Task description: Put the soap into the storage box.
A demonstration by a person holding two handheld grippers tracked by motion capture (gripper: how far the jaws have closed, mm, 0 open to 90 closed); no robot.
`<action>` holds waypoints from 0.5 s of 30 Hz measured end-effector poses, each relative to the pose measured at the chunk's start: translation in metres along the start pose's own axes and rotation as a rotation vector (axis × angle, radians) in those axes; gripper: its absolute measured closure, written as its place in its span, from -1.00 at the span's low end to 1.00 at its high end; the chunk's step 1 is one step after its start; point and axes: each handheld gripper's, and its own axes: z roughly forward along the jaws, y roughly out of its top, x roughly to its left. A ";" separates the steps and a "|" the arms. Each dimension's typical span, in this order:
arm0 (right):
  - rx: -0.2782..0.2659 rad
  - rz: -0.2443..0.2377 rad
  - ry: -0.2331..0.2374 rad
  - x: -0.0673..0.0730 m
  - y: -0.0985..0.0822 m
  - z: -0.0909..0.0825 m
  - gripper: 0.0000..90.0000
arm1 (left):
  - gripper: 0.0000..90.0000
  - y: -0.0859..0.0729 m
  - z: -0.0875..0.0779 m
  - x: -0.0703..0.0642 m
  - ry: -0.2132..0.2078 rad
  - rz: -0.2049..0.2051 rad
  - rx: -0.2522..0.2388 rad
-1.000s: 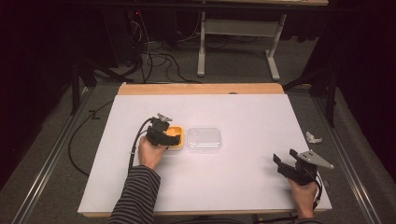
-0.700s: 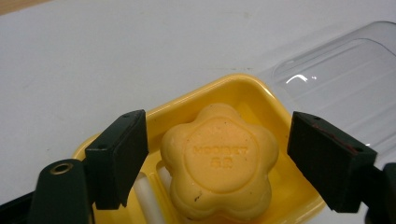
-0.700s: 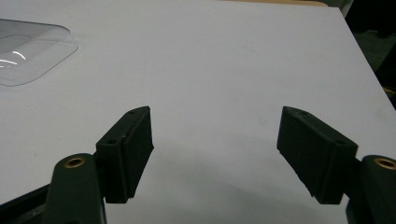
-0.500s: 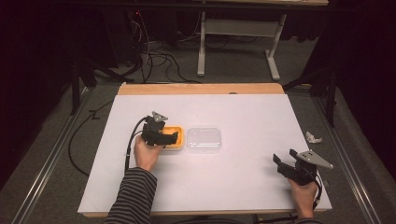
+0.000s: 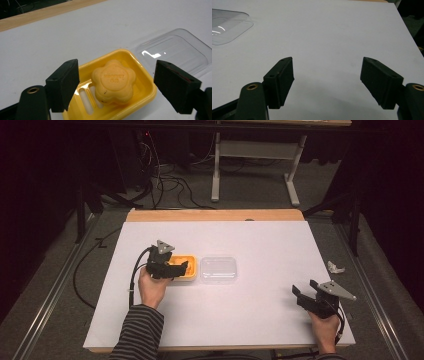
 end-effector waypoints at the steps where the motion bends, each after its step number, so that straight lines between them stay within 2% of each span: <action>1: 0.002 0.001 -0.001 0.000 0.000 0.000 -0.39 | -0.53 -0.003 -0.003 0.000 -0.001 -0.008 -0.006; 7: 0.003 0.001 -0.006 0.001 0.000 0.000 -0.39 | -0.53 -0.006 -0.009 0.002 0.002 -0.015 -0.014; 11: 0.004 0.001 -0.007 0.001 0.000 0.000 -0.39 | -0.53 -0.007 -0.017 0.002 0.001 -0.031 -0.047; 15: 0.007 0.003 -0.006 0.001 0.000 0.000 -0.39 | -0.52 -0.011 -0.020 0.001 -0.001 -0.036 -0.048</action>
